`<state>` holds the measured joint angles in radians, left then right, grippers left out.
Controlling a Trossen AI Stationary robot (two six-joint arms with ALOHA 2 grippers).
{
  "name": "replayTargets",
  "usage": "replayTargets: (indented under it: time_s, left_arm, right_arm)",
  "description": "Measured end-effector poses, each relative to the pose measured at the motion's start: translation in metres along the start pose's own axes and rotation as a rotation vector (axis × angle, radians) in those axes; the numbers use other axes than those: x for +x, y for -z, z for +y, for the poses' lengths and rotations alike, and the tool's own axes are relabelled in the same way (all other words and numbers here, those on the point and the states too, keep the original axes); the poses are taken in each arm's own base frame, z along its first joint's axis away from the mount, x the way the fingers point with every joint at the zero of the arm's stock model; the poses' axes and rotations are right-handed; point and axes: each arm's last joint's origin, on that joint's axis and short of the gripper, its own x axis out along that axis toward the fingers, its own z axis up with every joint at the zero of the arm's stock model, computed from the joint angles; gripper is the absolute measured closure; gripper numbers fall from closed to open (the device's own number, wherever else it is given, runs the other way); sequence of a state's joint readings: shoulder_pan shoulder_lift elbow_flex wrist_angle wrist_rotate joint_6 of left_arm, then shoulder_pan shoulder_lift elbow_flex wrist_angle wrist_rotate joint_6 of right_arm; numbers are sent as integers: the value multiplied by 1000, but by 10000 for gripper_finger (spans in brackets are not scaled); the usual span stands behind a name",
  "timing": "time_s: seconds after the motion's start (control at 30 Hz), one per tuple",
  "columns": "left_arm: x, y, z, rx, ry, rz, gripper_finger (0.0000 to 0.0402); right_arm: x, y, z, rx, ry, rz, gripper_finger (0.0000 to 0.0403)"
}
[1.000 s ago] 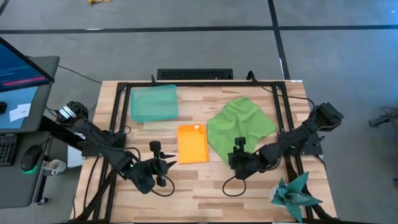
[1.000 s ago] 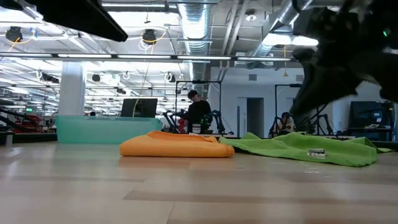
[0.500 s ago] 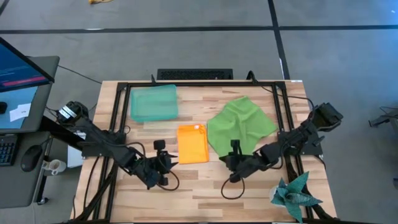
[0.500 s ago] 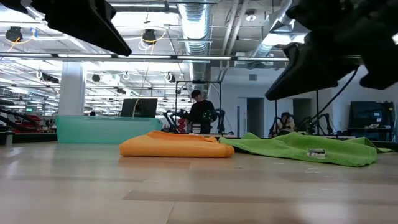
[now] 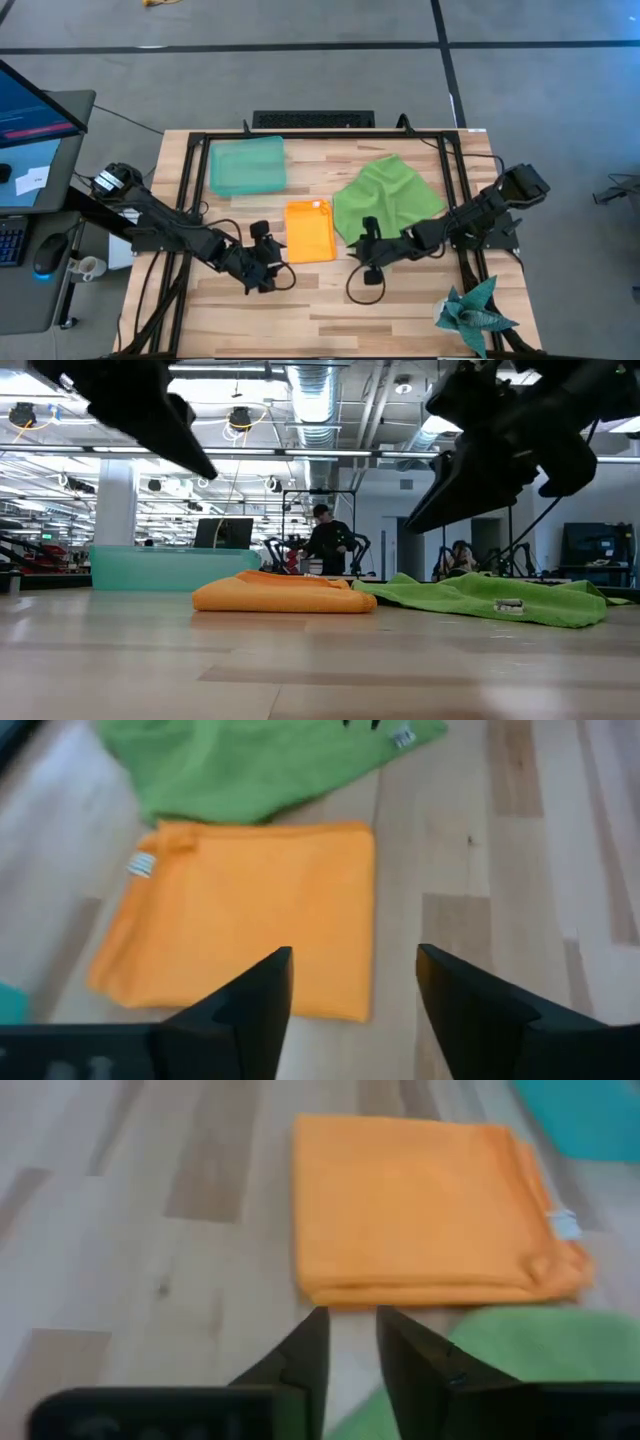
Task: Roll microfiber towels into tight, uniform cylinder then place into a basket
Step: Roll the yellow microfiber cloth
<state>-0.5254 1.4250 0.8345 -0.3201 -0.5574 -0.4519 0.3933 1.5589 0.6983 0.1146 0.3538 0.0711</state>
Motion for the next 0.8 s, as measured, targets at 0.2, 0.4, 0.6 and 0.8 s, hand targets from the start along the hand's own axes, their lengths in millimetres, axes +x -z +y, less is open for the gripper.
replayTargets:
  time_s: [0.2, 0.4, 0.6, 0.8]
  left_arm:
    - [11, 21, 4, 21, 5, -11, 174]
    - [24, 32, 2, 52, 25, -86, 184]
    - [56, 49, -12, 125, -14, -30, 199]
    - [82, 51, -28, 223, -71, 36, 214]
  right_arm:
    - [0, -6, 1, -105, -46, -55, 217]
    - [0, -13, -1, -134, -43, -127, 187]
    - [2, -15, -1, -145, -74, -150, 193]
    - [27, -4, 7, -212, -74, -123, 199]
